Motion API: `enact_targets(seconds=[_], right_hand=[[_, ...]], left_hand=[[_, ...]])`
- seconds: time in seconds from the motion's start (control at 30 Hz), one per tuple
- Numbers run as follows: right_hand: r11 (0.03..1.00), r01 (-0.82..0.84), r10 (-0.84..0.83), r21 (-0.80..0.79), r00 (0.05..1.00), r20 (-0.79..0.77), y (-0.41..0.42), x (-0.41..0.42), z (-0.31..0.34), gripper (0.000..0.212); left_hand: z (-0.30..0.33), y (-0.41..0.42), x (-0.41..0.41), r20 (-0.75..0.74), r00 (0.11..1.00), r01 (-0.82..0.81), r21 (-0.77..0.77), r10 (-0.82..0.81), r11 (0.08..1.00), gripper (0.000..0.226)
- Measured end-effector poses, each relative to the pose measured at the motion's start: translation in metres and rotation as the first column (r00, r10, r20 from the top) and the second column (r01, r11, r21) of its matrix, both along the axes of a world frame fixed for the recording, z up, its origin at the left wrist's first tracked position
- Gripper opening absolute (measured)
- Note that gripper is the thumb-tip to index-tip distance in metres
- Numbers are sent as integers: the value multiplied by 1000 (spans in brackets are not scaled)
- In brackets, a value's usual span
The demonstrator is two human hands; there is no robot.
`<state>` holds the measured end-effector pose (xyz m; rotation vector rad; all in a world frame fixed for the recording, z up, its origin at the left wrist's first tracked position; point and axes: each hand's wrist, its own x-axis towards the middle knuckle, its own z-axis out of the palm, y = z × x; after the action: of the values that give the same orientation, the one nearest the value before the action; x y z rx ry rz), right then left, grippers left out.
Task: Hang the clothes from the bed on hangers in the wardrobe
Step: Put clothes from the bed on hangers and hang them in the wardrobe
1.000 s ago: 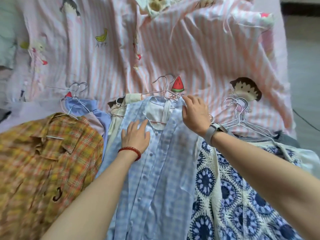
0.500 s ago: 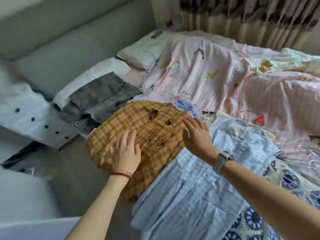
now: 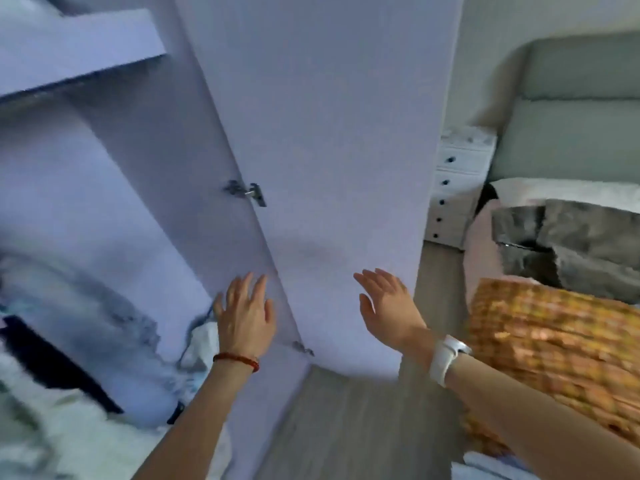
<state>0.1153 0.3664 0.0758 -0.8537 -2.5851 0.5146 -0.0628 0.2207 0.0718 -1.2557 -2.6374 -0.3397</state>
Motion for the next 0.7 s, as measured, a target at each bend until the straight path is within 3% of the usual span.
enact_targets(seconds=[0.1,0.23,0.4,0.53,0.6,0.7], right_hand=[[982,-189,188,-10,980,-59,-29,-81,6,47],[913,-408,407,5,910,-78,-67,-176,11,38],[770,-637,628,-31,767,-131,-111,-273,31,37],[594,-773,734,-224,634,-242,-144,-340,57,34],[477,-809,762,-345,576,-296,-164,-377,73,31],[267,-756,723,-597,567,-394,-203,-420,104,30]], left_hand=[[13,-60,-47,-39,978,-202,46,204,978,48],[33,-121,-93,-149,919,-349,117,364,930,45],[63,-176,-139,-341,759,-462,318,554,828,37],[83,-201,-168,-430,628,-561,326,648,761,39],[85,-205,-178,-360,597,-660,289,717,694,47],[78,-213,-182,-213,639,-687,274,739,673,54]])
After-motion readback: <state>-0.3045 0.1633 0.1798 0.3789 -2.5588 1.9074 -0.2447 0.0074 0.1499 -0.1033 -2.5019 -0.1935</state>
